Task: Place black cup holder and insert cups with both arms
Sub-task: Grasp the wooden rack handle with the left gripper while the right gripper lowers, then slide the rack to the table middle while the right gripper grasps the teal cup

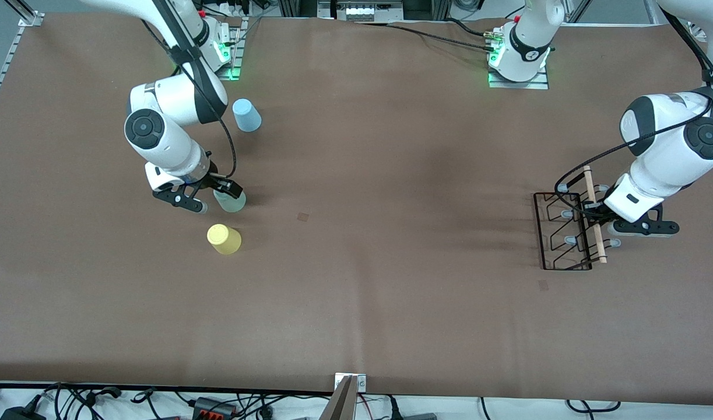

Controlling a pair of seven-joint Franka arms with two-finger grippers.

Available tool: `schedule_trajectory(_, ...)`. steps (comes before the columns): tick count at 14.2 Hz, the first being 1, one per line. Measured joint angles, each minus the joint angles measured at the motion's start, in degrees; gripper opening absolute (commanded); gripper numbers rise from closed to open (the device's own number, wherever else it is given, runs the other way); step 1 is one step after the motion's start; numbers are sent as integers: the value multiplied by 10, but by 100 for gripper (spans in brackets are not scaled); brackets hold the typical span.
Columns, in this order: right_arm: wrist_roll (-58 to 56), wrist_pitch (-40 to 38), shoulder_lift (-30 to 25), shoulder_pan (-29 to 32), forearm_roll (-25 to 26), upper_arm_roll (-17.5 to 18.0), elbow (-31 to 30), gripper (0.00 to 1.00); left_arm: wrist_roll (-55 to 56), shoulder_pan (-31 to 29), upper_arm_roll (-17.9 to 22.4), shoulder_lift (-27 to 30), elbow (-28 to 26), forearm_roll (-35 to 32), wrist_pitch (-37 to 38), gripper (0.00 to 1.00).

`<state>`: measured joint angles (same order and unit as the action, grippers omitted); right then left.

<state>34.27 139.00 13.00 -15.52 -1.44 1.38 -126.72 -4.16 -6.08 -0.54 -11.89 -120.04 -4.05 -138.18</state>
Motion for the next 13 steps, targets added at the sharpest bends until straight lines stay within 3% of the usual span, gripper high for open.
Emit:
schedule_trajectory(2, -32, 23, 0, 6, 0, -1, -19, 100, 0, 0, -2, 3, 11, 0, 18, 1)
schedule_trajectory(6, -64, 28, 0, 6, 1, 6, -39, 100, 0, 4, -25, 17, 90, 0, 142, 1)
schedule_trajectory(9, -73, 45, -1, 5, 1, 14, -54, 100, 4, 8, -77, 21, 143, 1, 218, 1)
schedule_trajectory(13, -80, 65, 0, 5, 3, 14, -61, 100, 77, 12, -169, 20, 160, 51, 235, 1)
